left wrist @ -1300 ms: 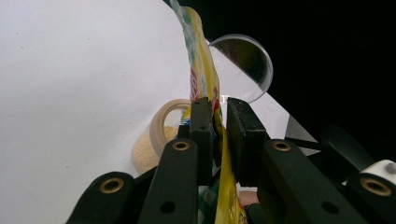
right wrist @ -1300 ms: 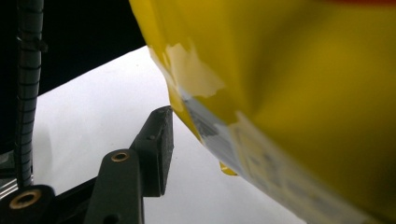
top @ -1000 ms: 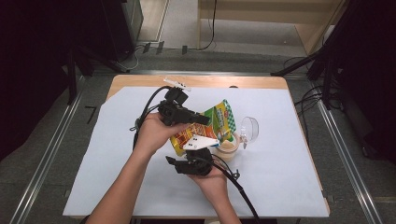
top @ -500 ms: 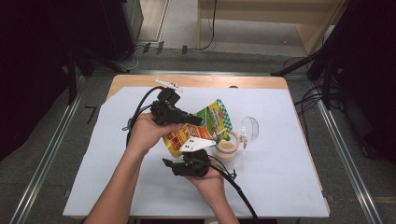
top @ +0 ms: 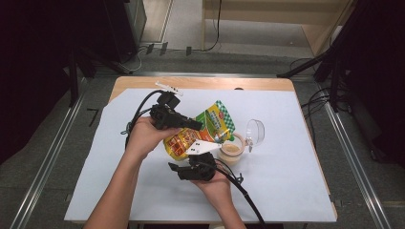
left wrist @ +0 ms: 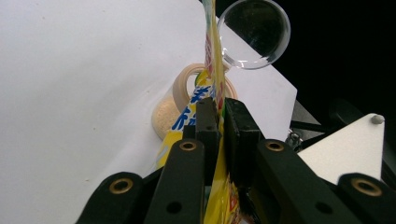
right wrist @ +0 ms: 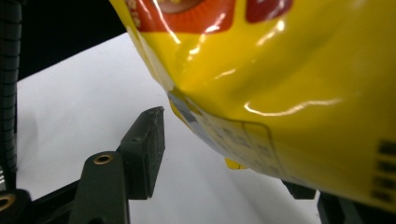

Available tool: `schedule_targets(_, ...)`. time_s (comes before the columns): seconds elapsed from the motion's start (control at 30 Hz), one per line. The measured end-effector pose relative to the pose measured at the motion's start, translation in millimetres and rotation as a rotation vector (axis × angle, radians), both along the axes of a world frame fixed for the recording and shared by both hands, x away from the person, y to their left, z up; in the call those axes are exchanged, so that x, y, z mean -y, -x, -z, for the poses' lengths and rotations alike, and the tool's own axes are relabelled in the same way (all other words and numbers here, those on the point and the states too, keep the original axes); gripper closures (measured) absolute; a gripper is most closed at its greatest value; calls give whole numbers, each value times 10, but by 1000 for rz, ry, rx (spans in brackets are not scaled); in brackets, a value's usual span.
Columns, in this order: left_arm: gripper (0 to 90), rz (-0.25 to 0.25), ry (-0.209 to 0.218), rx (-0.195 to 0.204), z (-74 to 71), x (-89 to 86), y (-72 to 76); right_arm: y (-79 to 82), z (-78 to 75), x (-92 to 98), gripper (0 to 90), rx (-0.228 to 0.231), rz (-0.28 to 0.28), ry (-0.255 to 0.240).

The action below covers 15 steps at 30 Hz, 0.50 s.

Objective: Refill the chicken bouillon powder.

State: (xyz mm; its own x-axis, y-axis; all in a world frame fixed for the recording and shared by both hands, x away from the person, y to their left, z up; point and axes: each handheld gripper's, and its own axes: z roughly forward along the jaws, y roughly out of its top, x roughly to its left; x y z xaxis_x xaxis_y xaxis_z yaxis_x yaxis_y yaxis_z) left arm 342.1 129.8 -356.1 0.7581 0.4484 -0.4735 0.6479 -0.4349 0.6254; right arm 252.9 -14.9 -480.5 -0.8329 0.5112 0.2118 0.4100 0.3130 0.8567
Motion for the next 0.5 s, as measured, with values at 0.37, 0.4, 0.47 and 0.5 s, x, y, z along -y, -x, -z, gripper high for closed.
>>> schedule_targets(0.37,810,-8,1,2,41,40,-32,-17,48,0,425,9,-2,25)
schedule_targets(0.4,810,-9,1,3,45,51,-33,-17,55,-1,428,4,-3,25)
schedule_targets(0.47,816,-4,-11,6,54,65,-31,-23,78,2,427,7,1,40)
schedule_targets(0.5,824,-4,-19,8,55,67,-28,-23,88,3,428,6,1,43)
